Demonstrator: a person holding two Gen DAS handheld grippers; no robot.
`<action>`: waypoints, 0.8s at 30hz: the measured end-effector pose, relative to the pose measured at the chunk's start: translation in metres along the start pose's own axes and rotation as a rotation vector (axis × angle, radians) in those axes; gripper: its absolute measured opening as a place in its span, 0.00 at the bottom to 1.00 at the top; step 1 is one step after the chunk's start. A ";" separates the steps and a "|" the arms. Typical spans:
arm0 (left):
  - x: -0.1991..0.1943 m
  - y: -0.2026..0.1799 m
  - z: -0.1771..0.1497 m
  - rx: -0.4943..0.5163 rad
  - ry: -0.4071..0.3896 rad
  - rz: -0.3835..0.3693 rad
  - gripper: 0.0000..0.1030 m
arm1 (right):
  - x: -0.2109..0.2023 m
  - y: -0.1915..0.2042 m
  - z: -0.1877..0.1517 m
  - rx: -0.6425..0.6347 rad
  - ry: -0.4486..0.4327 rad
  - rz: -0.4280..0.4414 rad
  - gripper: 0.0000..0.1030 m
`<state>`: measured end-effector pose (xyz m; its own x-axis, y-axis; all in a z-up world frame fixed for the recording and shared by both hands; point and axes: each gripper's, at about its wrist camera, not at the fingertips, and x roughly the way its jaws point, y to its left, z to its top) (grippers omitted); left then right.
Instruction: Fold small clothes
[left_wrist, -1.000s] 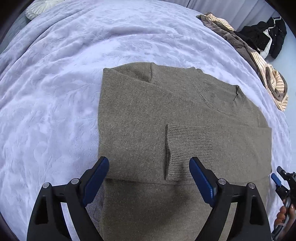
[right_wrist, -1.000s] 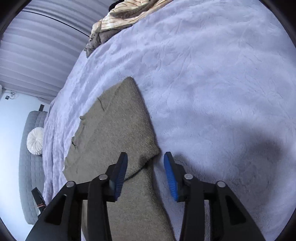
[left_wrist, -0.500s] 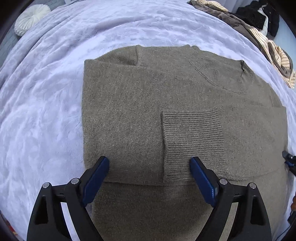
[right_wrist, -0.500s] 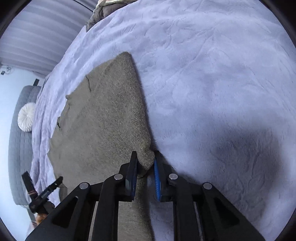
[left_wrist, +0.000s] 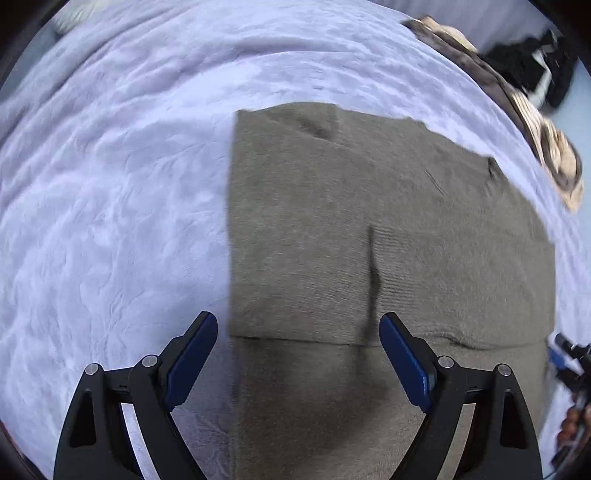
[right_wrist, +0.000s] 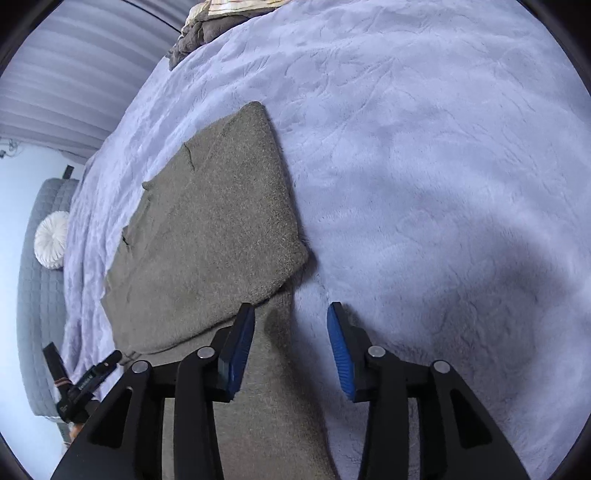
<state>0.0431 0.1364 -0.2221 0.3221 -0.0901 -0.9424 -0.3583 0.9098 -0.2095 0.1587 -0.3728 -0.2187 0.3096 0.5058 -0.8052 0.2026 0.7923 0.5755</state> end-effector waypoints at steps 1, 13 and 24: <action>0.001 0.009 0.001 -0.035 0.013 -0.025 0.87 | 0.001 -0.003 0.002 0.032 -0.004 0.027 0.48; 0.005 0.026 0.012 -0.092 0.033 -0.189 0.19 | 0.024 0.001 0.021 0.125 0.009 0.111 0.12; 0.009 0.043 0.008 -0.063 0.014 -0.108 0.20 | 0.029 -0.011 0.016 0.071 0.005 0.028 0.12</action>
<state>0.0377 0.1783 -0.2372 0.3496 -0.1922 -0.9170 -0.3769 0.8672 -0.3255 0.1803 -0.3724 -0.2459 0.3114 0.5289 -0.7895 0.2595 0.7519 0.6060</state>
